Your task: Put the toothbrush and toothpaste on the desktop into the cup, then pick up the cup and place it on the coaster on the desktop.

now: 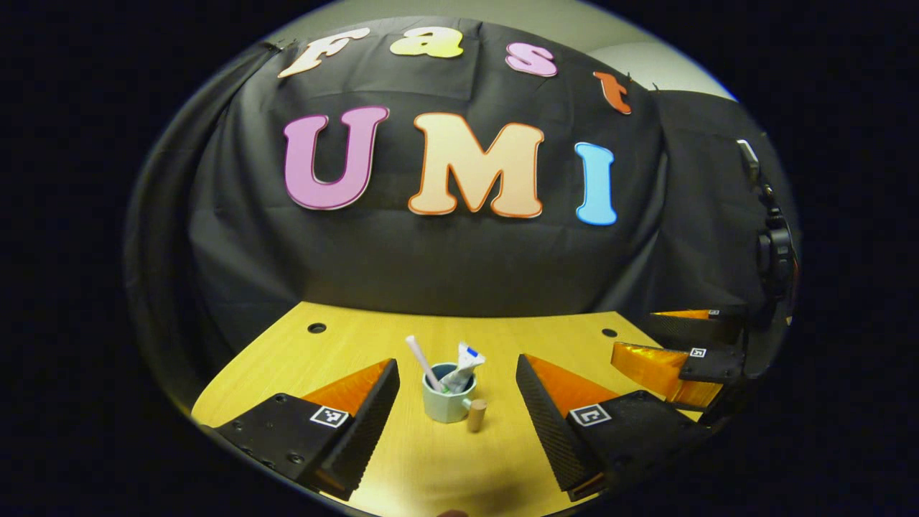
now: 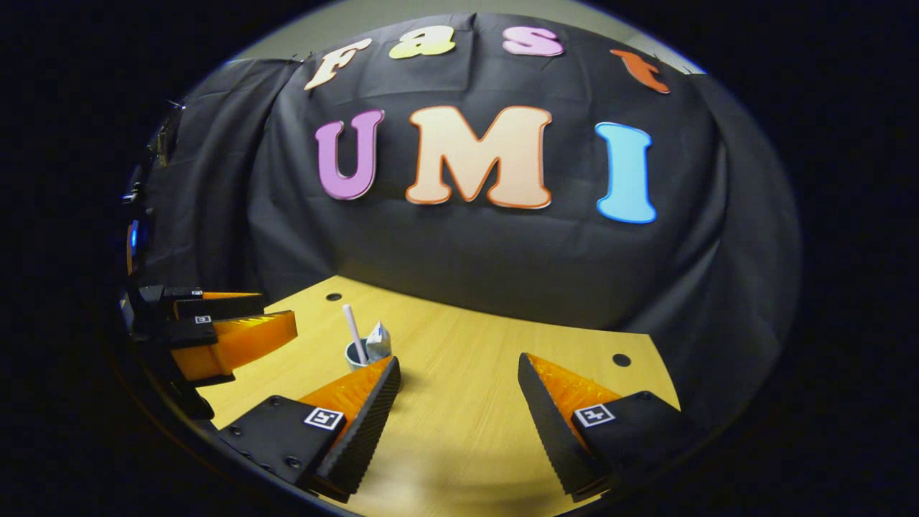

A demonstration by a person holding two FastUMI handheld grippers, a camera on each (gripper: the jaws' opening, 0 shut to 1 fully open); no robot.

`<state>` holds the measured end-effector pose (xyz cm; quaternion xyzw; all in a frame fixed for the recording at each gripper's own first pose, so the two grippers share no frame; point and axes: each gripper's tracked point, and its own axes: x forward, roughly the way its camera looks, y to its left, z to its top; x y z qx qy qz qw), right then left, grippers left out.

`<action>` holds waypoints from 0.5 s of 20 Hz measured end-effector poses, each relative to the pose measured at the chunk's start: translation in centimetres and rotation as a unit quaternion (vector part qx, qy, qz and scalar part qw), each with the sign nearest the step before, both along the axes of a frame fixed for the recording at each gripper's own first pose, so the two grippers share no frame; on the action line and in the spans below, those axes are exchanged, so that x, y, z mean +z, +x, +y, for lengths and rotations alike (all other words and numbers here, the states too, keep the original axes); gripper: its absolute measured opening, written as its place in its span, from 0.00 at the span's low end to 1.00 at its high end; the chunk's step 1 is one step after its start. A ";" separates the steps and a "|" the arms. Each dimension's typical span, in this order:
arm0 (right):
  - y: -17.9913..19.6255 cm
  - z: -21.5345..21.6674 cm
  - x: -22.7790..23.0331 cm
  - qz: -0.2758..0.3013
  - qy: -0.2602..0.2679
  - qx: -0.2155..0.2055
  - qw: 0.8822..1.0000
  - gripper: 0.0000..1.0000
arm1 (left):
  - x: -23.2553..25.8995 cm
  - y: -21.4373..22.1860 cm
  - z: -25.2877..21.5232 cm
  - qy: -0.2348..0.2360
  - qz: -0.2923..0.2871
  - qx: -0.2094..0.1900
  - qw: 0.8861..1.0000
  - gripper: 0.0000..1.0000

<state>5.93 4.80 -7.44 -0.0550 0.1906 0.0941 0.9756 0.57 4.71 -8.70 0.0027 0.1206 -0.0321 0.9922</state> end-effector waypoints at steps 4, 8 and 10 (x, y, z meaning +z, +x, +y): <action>-1.1 -3.0 2.3 -0.032 0.026 -0.041 0.998 0.99 | 2.7 0.0 -2.2 0.001 -0.036 -0.010 0.999 0.95; -1.3 -4.7 3.8 -0.055 0.043 -0.065 0.995 1.00 | 4.0 0.1 -3.6 0.007 -0.053 -0.024 0.998 0.95; -1.2 -5.3 4.4 -0.067 0.041 -0.072 0.994 1.00 | 4.4 0.2 -3.8 0.008 -0.058 -0.026 0.998 0.94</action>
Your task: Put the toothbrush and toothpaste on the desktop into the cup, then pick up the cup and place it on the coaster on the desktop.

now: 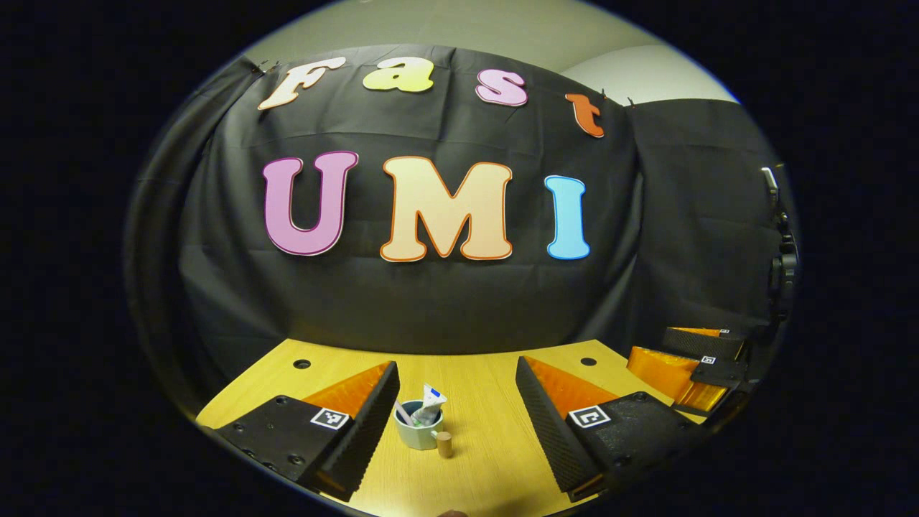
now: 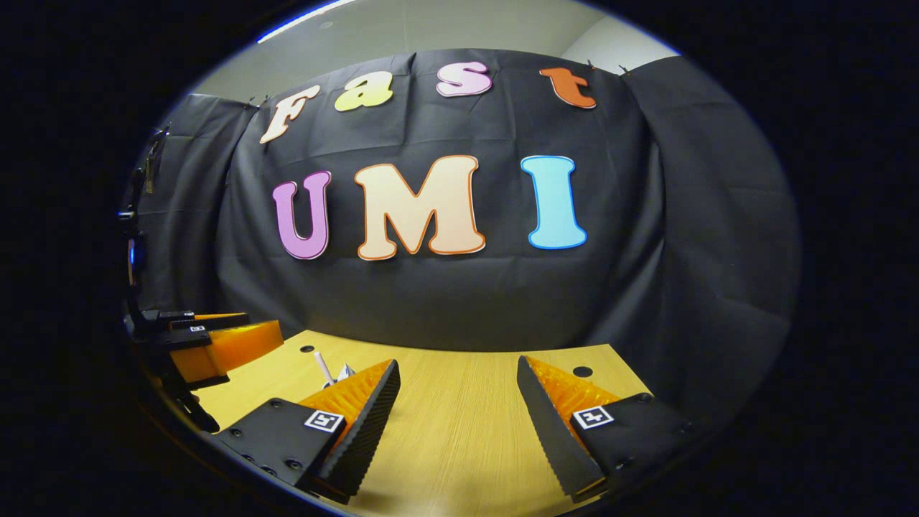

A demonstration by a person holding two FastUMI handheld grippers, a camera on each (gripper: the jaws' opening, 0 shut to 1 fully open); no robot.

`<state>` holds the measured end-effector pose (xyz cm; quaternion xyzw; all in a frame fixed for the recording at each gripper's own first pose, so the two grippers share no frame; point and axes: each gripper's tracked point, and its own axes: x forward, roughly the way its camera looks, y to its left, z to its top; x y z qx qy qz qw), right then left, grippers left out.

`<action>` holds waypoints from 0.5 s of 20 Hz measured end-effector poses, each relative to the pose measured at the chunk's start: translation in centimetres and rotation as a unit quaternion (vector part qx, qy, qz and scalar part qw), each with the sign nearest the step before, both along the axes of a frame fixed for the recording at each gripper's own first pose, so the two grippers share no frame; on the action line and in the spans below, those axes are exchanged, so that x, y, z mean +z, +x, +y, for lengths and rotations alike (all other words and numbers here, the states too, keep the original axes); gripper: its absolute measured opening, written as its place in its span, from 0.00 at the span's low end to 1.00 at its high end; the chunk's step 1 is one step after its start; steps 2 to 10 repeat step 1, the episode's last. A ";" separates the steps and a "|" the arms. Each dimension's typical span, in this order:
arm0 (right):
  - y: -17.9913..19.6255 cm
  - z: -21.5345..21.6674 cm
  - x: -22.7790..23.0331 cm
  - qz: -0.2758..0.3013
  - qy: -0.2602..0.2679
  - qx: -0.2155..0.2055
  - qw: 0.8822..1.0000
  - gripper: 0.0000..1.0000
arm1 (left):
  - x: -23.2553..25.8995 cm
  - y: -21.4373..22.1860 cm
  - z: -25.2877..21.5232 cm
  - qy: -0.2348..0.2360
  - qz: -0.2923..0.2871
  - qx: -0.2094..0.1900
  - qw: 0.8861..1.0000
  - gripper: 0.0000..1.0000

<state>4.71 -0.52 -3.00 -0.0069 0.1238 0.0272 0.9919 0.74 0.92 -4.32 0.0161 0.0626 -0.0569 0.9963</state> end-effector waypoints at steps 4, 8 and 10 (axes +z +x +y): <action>0.1 -0.1 0.3 -0.005 -0.002 -0.003 1.000 0.99 | 0.2 0.0 0.0 0.001 -0.002 0.000 1.000 0.94; 0.1 -0.1 0.3 -0.005 -0.002 -0.003 1.000 0.99 | 0.2 0.0 0.0 0.001 -0.002 0.000 1.000 0.94; 0.1 -0.1 0.3 -0.005 -0.002 -0.003 1.000 0.99 | 0.2 0.0 0.0 0.001 -0.002 0.000 1.000 0.94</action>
